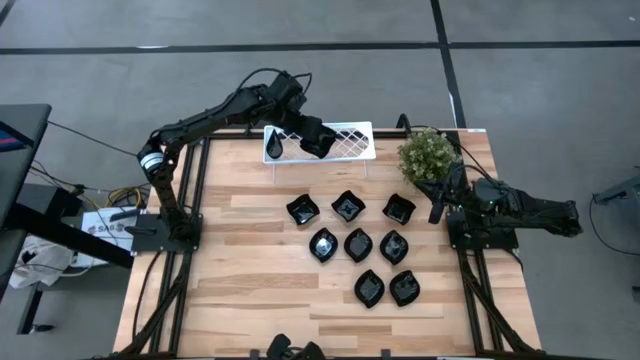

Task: Pick & Place Mini shaped plates
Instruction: Stack the black distorted square plate on top of the black distorted square plate on the shelf

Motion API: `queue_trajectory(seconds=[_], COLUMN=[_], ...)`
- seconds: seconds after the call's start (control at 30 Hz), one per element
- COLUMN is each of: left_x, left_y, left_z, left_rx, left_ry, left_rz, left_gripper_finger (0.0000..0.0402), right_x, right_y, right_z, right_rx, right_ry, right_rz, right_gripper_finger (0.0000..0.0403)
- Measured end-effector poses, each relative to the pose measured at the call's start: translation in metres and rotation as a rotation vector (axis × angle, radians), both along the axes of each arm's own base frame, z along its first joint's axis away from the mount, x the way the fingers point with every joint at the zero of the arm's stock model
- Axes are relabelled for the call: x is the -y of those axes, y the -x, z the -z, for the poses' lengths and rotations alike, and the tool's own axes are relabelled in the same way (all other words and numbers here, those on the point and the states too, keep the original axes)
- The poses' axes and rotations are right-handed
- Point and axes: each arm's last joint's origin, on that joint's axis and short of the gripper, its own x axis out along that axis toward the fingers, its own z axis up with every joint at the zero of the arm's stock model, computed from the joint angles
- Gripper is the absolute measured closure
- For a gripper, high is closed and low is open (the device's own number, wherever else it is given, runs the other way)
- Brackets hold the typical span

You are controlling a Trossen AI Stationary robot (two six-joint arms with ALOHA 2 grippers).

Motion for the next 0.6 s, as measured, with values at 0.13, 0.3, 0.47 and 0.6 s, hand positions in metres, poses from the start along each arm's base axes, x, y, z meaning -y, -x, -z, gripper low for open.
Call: queue_trajectory(seconds=[0.13,0.3,0.47,0.6], left_x=[-0.0004,0.0011,0.0016,0.0015], left_y=[0.0002,-0.0004,0.0012,0.0014], left_z=[0.0002,0.0003,0.0013,0.0013], left_rx=[0.000,-0.004,-0.020,-0.023], left_ry=[0.000,0.001,0.011,0.007], left_rz=[0.002,0.006,0.005,0.014], left_gripper_finger=[0.0398,0.0398,0.0398,0.0397], right_x=[0.0000,0.0000,0.0000,0.0000], right_y=[0.0000,0.0000,0.0000,0.0000], right_z=[-0.0001,0.0000,-0.0001,-0.0001], right_rx=[0.000,0.000,0.000,0.000], right_ry=[0.000,0.000,0.000,0.000], right_rz=[0.000,0.000,0.000,0.000], right_gripper_finger=[0.0401,0.0401,0.0401,0.0401])
